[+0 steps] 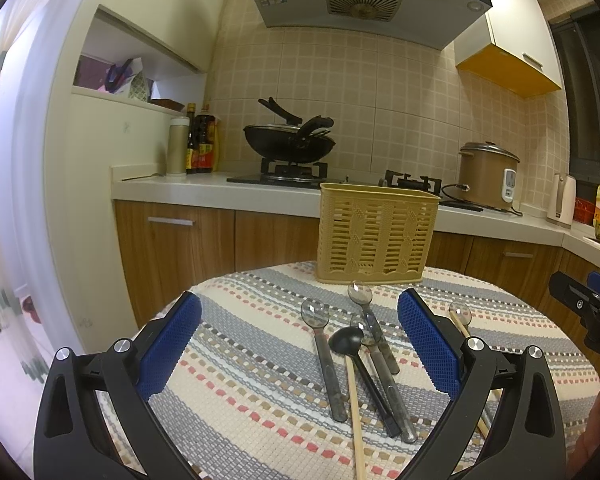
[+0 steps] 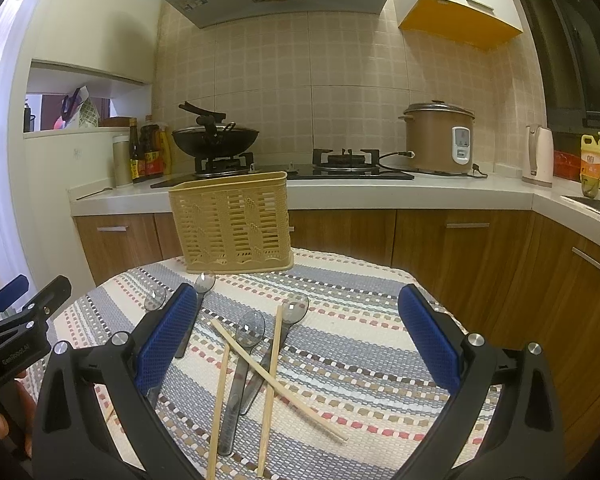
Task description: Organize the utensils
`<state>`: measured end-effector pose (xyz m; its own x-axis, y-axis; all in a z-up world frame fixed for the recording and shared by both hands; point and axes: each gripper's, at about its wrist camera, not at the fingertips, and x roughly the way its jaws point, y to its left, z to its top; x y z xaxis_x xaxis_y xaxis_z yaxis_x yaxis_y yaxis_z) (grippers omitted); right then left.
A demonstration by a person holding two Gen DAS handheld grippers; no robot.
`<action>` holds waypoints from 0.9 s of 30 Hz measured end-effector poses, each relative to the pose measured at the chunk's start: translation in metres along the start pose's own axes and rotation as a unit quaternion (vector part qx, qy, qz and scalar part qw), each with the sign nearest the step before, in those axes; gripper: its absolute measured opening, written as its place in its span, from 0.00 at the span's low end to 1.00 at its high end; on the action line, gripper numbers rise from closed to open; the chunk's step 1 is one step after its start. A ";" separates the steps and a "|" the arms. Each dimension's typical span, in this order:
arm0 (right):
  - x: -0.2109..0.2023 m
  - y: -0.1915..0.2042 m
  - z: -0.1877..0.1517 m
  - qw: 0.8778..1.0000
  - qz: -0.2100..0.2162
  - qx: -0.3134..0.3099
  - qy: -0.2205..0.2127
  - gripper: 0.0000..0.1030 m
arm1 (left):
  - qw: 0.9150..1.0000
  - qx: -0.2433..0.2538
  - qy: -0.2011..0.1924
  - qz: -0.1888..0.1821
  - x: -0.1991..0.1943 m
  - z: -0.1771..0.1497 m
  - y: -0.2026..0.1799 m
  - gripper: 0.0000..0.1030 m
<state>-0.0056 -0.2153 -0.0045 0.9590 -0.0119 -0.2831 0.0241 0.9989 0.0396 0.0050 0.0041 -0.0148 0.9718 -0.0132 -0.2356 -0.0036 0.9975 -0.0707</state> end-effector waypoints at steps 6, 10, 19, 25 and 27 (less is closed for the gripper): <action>0.002 0.000 0.001 1.000 -0.001 -0.001 0.003 0.94 | 1.000 0.000 0.002 0.000 0.000 0.000 0.000 0.93; 0.002 0.001 0.001 1.000 -0.001 -0.002 0.003 0.94 | 1.000 -0.001 0.002 0.000 -0.001 -0.002 0.001 0.93; 0.003 0.004 0.000 1.000 -0.001 -0.004 0.004 0.94 | 1.000 -0.001 0.003 0.000 0.000 -0.002 0.000 0.93; 0.004 0.004 0.000 1.000 -0.013 -0.001 0.007 0.94 | 1.000 -0.001 0.004 0.001 0.000 -0.002 0.001 0.93; 0.006 0.003 0.000 1.000 -0.022 0.001 0.009 0.94 | 1.000 -0.002 0.005 0.001 0.001 -0.002 0.001 0.93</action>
<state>-0.0003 -0.2127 -0.0064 0.9519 -0.0551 -0.3014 0.0665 0.9974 0.0276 0.0051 0.0050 -0.0169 0.9693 -0.0123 -0.2457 -0.0060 0.9972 -0.0739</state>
